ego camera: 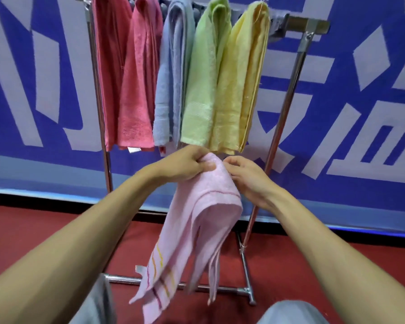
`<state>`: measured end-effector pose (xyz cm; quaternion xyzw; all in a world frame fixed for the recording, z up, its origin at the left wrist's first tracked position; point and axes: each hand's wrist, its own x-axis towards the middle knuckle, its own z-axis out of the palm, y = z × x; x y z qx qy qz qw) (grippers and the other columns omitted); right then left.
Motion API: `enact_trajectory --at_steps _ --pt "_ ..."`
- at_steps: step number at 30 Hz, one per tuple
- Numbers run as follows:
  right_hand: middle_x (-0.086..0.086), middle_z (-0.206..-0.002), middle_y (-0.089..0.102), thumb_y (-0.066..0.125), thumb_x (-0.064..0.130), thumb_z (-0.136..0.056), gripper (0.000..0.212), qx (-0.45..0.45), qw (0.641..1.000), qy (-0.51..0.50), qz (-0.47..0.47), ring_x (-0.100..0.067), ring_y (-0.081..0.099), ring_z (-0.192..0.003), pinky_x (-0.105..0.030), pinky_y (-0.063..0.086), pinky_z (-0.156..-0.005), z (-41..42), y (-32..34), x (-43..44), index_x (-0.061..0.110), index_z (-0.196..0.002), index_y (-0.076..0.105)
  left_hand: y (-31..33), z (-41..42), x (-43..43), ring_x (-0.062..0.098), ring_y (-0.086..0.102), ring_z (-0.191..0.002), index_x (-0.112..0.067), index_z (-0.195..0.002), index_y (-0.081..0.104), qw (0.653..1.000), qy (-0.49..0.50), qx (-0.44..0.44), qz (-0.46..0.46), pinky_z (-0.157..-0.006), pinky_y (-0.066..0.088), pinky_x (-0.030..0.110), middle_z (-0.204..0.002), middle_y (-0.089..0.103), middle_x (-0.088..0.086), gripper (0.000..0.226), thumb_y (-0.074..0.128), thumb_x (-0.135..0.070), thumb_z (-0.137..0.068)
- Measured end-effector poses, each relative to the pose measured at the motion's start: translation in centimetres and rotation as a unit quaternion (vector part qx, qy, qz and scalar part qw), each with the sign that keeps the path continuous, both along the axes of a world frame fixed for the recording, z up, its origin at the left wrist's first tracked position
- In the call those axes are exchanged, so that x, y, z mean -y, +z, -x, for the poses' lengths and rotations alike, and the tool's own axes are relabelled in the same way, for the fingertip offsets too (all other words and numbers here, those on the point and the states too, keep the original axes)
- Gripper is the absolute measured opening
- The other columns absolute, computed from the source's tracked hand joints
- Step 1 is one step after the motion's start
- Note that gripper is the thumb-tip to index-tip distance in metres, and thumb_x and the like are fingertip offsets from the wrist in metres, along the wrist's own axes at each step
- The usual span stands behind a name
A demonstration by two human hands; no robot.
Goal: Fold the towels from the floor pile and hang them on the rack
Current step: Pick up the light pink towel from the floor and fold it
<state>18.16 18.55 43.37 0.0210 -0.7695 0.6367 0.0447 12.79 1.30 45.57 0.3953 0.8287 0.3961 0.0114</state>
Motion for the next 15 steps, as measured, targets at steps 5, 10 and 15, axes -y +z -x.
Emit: enact_trajectory --at_steps 5,10,15 --pt "-0.006 -0.070 0.040 0.057 0.018 -0.093 0.015 0.045 0.991 0.118 -0.044 -0.007 0.033 -0.056 -0.014 0.028 -0.047 5.2 -2.3 -1.0 0.014 -0.081 0.064 -4.9 5.3 0.9 0.009 0.050 -0.065 -0.017 -0.076 0.059 0.988 0.007 0.140 -0.065 -0.064 0.040 0.028 -0.069 0.057 -0.004 0.014 0.072 -0.021 -0.082" --pt "0.014 -0.052 0.049 0.059 0.009 -0.091 0.019 0.088 0.970 0.184 -0.135 0.003 0.041 -0.047 -0.009 0.030 -0.047 9.4 -3.1 -1.9 0.007 -0.071 0.060 -7.0 9.8 1.4 0.010 0.056 -0.068 -0.016 -0.076 0.064 0.966 -0.036 0.256 -0.028 -0.064 0.045 0.024 -0.073 0.064 0.000 0.015 0.076 -0.025 -0.075" --pt "0.018 -0.050 0.047 0.055 0.011 -0.095 0.027 0.127 0.953 0.214 -0.176 0.005 0.038 -0.048 -0.012 0.029 -0.048 10.3 2.9 -1.7 0.018 -0.069 0.054 -1.1 10.5 1.3 0.007 0.048 -0.065 -0.014 -0.075 0.061 0.939 -0.070 0.332 0.052 -0.060 0.037 0.024 -0.067 0.056 -0.006 0.021 0.075 -0.030 -0.077"
